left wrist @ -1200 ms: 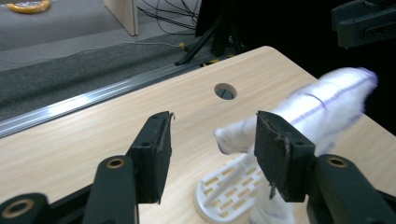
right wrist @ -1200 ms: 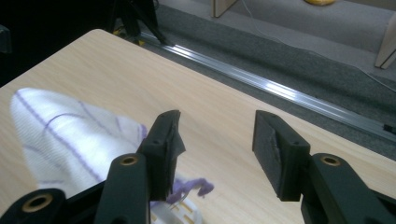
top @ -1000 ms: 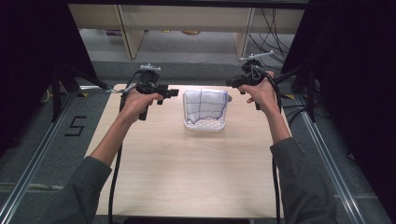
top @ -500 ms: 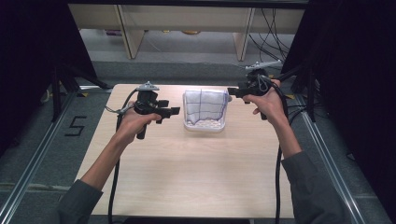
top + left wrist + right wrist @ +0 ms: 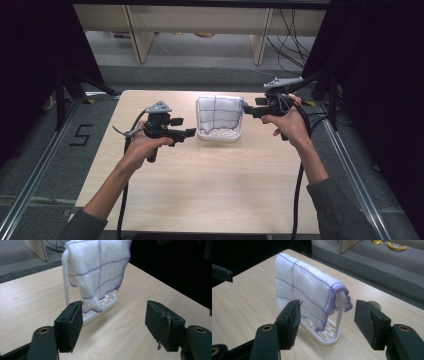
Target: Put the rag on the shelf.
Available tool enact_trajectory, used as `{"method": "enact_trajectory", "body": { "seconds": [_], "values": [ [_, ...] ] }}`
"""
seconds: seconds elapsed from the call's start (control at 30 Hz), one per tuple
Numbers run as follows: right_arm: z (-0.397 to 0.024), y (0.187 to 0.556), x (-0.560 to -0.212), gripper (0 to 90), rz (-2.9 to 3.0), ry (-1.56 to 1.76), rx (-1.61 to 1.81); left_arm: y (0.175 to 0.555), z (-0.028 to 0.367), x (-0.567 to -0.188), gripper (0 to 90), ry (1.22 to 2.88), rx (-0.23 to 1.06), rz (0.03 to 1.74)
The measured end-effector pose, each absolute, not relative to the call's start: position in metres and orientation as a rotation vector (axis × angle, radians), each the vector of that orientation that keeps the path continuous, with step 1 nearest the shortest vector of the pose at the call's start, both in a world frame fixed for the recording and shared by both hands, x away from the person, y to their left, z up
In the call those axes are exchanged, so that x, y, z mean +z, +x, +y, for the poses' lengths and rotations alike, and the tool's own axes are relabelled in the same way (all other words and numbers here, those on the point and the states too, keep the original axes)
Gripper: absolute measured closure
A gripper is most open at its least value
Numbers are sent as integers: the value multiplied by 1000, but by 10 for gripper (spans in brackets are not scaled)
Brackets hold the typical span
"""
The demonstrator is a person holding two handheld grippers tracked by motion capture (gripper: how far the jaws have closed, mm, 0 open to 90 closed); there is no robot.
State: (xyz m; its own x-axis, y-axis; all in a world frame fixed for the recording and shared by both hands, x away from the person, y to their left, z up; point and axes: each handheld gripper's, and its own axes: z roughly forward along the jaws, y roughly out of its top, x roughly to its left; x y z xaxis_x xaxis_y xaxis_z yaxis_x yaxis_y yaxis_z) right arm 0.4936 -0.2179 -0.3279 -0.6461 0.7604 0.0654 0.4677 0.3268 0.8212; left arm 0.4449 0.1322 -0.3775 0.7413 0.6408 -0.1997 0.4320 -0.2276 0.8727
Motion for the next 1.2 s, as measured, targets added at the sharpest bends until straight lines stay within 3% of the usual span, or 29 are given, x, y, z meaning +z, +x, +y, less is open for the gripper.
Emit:
{"method": "enact_trajectory", "body": {
  "seconds": [1.2],
  "values": [
    [-223,438,-375,353,2300,1093,1352,389,133,-416,277,1924,196,779]
  ]
}}
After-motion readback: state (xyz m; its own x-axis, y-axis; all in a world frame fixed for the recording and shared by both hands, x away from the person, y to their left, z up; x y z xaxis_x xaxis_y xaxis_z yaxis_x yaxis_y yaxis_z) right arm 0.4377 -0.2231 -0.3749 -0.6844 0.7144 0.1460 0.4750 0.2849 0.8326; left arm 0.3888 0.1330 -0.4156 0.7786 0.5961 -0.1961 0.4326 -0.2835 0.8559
